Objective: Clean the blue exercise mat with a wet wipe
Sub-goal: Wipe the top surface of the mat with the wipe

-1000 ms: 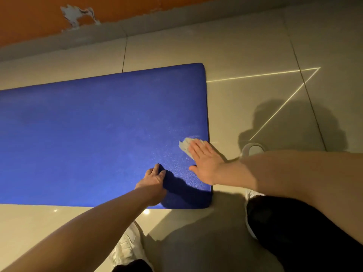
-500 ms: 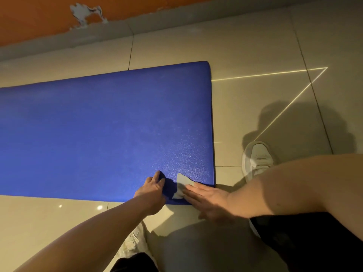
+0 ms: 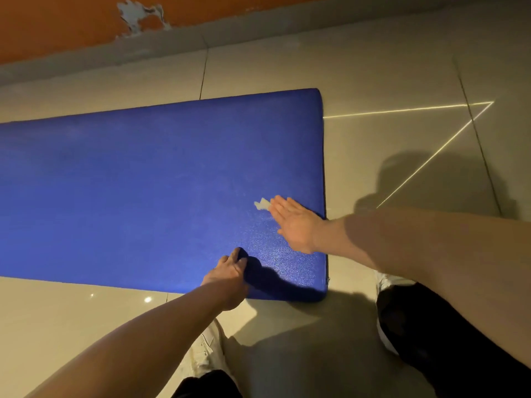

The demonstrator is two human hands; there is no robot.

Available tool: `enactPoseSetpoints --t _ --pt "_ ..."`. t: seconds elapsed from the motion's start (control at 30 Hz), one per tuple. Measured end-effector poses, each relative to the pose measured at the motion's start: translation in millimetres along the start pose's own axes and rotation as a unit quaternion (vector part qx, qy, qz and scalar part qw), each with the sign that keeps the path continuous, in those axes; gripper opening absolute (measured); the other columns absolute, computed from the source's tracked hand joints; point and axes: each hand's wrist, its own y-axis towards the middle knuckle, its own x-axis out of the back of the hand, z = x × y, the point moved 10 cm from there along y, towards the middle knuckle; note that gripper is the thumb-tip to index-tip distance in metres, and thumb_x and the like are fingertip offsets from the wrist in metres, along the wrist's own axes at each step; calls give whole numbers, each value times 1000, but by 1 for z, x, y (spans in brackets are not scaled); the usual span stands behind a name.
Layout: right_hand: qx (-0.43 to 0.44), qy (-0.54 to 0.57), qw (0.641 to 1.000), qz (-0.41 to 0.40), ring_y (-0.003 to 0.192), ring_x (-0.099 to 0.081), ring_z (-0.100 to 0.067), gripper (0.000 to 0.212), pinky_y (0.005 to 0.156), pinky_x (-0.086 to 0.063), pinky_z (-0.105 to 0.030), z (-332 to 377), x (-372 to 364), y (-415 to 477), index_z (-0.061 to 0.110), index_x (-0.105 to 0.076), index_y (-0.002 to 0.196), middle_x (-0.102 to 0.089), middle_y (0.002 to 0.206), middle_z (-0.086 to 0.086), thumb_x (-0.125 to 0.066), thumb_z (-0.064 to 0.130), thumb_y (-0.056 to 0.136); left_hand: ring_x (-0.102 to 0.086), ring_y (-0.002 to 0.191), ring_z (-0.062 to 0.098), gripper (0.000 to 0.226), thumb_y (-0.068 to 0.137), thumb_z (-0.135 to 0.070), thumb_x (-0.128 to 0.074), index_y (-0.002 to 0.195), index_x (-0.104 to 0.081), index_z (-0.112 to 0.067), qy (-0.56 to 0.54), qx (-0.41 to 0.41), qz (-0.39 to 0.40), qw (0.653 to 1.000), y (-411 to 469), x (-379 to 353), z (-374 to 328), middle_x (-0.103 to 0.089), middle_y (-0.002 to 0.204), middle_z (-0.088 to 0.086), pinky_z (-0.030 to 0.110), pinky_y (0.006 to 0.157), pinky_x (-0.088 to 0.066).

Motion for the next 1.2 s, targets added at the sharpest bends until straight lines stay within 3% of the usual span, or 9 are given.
enactPoseSetpoints --t 0.3,0.4,0.5,0.63,0.77,0.87,0.93,1.03,1.2 --pt "178 2 982 58 153 17 -21 67 122 16 -38 88 -72 -60 11 3 161 12 168 -6 -35 16 106 -27 137 18 59 96 -30 -50 152 -30 -22 9 8 4 1000 5 8 22 -11 160 -7 40 103 -46" --pt "246 -22 967 64 148 20 -8 69 118 20 -25 99 -65 -68 19 5 162 16 164 8 -38 32 108 -26 139 18 63 97 -35 -51 153 -28 -20 14 -5 10 1000 8 11 21 -10 160 -7 38 106 -43" --pt "270 -113 956 34 153 18 -17 66 114 27 -30 104 -55 -56 10 0 161 11 168 -4 -34 30 108 -26 139 16 59 97 -27 -49 153 -30 -21 8 -18 -11 1000 11 16 25 -10 161 -13 35 104 -44" --pt "144 -107 984 -2 154 17 -29 68 125 10 -45 78 -16 1 5 5 160 11 168 -12 -30 37 109 -24 141 14 64 93 -13 -46 153 -29 -26 -2 -11 -22 1000 14 17 39 -8 162 -16 36 103 -46" --pt "85 -70 994 -14 155 15 -26 69 126 1 -43 60 14 34 7 3 161 11 169 -9 -36 25 107 -25 141 16 64 92 -14 -47 153 -30 -23 -7 12 -32 999 15 13 60 -12 161 -12 37 103 -46" --pt "108 -33 993 -33 151 -12 -25 84 118 -23 -38 70 17 27 11 -9 161 -10 168 -2 -55 2 91 -27 139 16 63 94 -16 -48 153 -30 -24 -4 7 -36 999 11 7 70 -13 160 -11 36 101 -46" --pt "132 -21 989 -64 134 -30 -22 94 104 -34 -34 79 17 21 15 -17 160 -28 160 3 -63 -6 81 -27 139 16 62 95 -19 -49 153 -30 -25 -5 7 -35 999 8 3 75 -12 160 -11 35 101 -46" --pt "156 -53 985 -54 117 -36 -20 74 94 -37 -33 89 7 15 17 -41 148 -46 145 2 -65 -2 81 -25 141 16 59 98 -21 -44 154 -28 -24 0 4 -33 999 3 -2 78 -8 163 -9 35 101 -45" --pt "209 -8 977 -26 101 -38 -22 60 81 -46 -40 103 -10 -20 11 -51 140 -51 142 -1 -53 -12 84 -22 143 16 60 98 -20 -42 156 -26 -25 -2 1 -43 999 0 -3 75 -5 164 -9 37 104 -45"
